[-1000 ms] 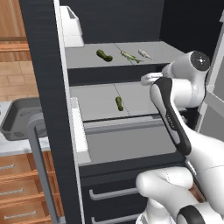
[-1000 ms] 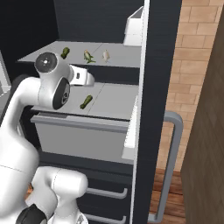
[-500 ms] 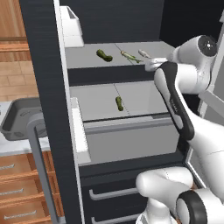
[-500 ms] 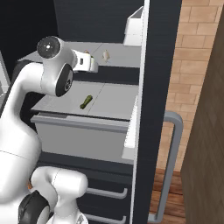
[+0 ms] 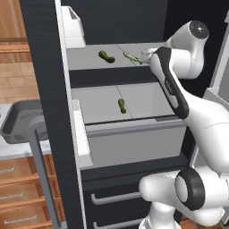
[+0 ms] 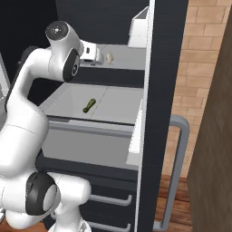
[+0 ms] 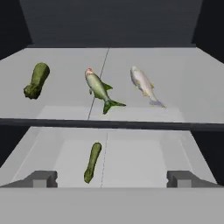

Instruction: Place one squash and one fish in each tupperware on the nearby counter, to pack two identical lunches.

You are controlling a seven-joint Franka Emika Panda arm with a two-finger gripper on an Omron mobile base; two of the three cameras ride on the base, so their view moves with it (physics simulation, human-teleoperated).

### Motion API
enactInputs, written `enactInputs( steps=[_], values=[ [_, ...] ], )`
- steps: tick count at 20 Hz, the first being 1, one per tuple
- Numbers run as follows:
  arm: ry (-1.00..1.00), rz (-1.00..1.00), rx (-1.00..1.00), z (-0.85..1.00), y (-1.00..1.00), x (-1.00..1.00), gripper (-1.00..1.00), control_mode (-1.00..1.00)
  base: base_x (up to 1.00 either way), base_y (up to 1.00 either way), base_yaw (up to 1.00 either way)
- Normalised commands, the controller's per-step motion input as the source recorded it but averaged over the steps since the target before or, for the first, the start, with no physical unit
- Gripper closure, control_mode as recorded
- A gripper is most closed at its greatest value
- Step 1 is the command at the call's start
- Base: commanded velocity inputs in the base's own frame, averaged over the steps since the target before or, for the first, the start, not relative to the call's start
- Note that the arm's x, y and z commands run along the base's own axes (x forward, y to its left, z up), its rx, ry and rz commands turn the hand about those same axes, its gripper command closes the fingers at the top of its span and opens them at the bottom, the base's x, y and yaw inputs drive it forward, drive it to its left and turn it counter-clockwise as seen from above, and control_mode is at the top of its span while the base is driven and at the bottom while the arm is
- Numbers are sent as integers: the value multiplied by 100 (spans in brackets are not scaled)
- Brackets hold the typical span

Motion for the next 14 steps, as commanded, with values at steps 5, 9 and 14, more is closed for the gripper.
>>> enactInputs(
  steps=[5,9,14],
  values=[
    [9,1,0,-6,20,62,-100,-100,0,0,0],
    [2,4,0,-22,27,66,-100,-100,0,0,0],
    [0,5,0,-28,19,70,-100,-100,0,0,0]
  ],
)
